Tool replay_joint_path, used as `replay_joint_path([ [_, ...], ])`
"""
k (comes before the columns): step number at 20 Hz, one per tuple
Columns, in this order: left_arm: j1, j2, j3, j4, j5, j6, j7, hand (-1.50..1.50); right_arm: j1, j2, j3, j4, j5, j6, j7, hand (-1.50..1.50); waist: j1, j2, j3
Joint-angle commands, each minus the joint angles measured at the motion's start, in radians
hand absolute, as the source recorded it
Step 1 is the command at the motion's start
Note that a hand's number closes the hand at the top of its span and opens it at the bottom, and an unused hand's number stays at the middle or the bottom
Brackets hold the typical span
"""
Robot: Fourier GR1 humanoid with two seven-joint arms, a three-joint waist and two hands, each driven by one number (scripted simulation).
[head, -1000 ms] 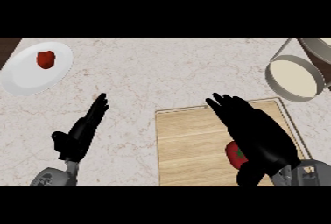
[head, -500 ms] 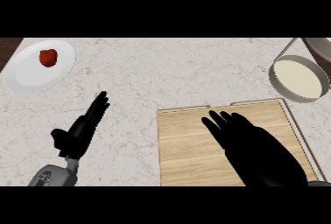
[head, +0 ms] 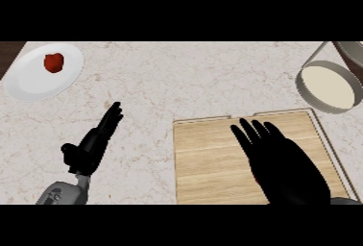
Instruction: Pick the tomato from the tray and place it in the tiered basket
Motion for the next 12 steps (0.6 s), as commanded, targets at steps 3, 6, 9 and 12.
replay_joint_path([
  [3, -0.048, 0.009, 0.034, 0.022, 0.011, -0.025, 0.026, 0.00, 0.105, 0.022, 0.029, 0.006, 0.047, 0.042, 0.191, -1.50, -0.004, 0.004, 0.002],
  [6, -0.056, -0.015, 0.030, 0.000, -0.012, 0.004, 0.060, 0.00, 0.114, 0.061, 0.006, 0.091, 0.129, 0.011, 0.086, -1.50, 0.009, 0.006, 0.003],
  [9, -0.002, -0.006, 0.026, -0.042, -0.004, -0.034, 0.029, 0.00, 0.118, 0.067, -0.034, 0.043, 0.145, 0.063, 0.120, -1.50, 0.011, 0.004, 0.003],
  [12, -0.014, -0.006, 0.036, -0.040, -0.012, -0.028, 0.048, 0.00, 0.198, 0.050, -0.039, 0.104, 0.218, 0.008, 0.045, -1.50, 0.008, 0.005, 0.003],
])
